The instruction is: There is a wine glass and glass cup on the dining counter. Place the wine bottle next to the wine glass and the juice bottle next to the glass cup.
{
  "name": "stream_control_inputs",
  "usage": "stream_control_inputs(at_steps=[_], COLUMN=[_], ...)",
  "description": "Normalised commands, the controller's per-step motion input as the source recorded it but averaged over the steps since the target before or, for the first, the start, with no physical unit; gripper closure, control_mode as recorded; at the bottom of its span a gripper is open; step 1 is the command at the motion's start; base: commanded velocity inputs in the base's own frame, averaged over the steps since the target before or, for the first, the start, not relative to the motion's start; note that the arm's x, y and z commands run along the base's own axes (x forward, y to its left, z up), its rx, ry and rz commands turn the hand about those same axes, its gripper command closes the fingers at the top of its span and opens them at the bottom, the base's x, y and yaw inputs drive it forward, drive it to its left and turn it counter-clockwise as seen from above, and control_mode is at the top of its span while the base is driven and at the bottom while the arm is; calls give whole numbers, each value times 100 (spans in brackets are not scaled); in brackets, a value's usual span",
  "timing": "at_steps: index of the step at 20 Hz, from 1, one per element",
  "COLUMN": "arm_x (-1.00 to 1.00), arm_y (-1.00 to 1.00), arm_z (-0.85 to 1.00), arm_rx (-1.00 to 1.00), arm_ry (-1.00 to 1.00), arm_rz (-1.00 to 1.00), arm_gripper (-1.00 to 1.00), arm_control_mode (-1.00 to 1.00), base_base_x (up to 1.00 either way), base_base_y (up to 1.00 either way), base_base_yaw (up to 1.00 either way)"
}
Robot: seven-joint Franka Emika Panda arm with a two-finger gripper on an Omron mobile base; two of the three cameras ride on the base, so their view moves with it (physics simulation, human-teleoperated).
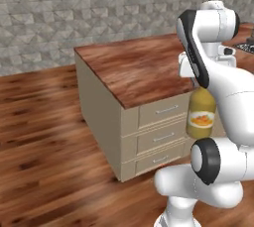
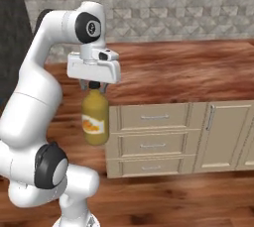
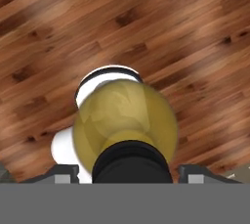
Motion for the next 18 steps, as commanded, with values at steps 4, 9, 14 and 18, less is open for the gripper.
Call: stream_control_inputs(at_steps=[4, 9, 14, 18], arm_x=[0, 0, 0, 0], arm_y=[0, 0, 0, 0], arm_z=[0, 0, 0, 0], arm_rx=[0, 0, 0, 0], arm_ry=[0, 0, 0, 0], arm_rz=[0, 0, 0, 0], arm_gripper=[100, 100, 100, 100], arm_control_mode=[100, 100, 100, 100], base_base_x=[40, 49, 53, 54], base_base_y=[89, 83, 82, 81], base_base_yaw=[3, 3, 3, 3])
